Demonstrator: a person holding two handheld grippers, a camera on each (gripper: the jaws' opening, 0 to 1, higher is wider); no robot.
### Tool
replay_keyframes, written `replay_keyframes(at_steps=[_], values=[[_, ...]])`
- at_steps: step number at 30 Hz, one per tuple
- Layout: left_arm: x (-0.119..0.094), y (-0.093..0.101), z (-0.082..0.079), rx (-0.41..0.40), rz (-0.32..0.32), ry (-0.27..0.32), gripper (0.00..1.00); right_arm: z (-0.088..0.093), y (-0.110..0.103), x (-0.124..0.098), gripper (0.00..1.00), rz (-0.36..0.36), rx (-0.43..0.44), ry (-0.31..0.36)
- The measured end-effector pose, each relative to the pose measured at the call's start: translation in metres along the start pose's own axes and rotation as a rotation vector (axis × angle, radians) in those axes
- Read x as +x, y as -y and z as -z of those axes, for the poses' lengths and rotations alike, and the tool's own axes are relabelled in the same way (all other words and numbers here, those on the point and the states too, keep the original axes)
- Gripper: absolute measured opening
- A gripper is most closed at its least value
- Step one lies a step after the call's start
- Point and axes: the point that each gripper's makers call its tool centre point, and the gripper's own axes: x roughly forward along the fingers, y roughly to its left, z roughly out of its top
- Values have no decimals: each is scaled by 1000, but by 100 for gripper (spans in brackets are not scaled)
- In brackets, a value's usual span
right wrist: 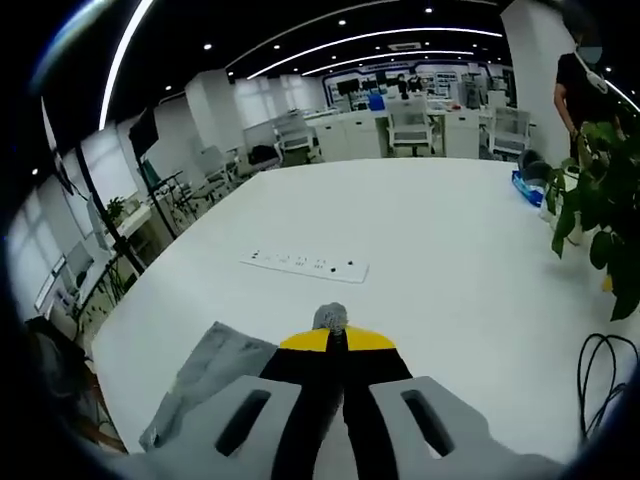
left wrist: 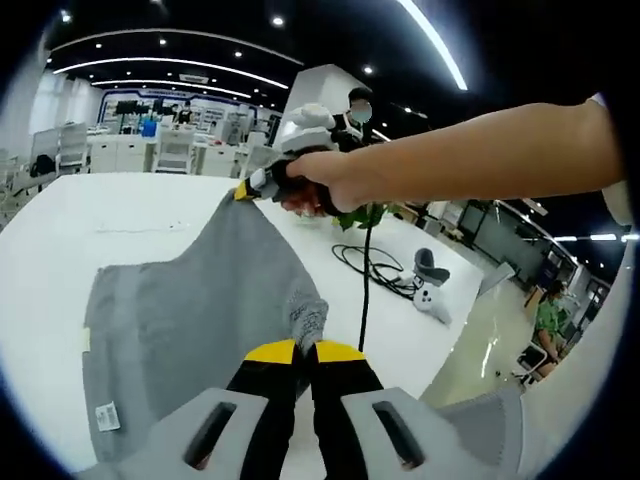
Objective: Fold the towel on the table until its edges align and the towel forms a compact rectangular stack.
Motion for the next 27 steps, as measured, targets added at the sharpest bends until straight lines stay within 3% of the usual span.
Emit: replay_keyframes(at_steps=[10,19,24,27], values=[[6,23,-1,16,58,3,4,-2,16,-16,0,41,-12,9],[7,41,-13,1,115,24,4,-6,29,-30,0,75,14,29],[0,40,-22,-6,114,54,4,-14,19,-27,0,70,22,39],[-5,25,-27,-25,85,74,4,-19,12,-19,0,62,26,39]])
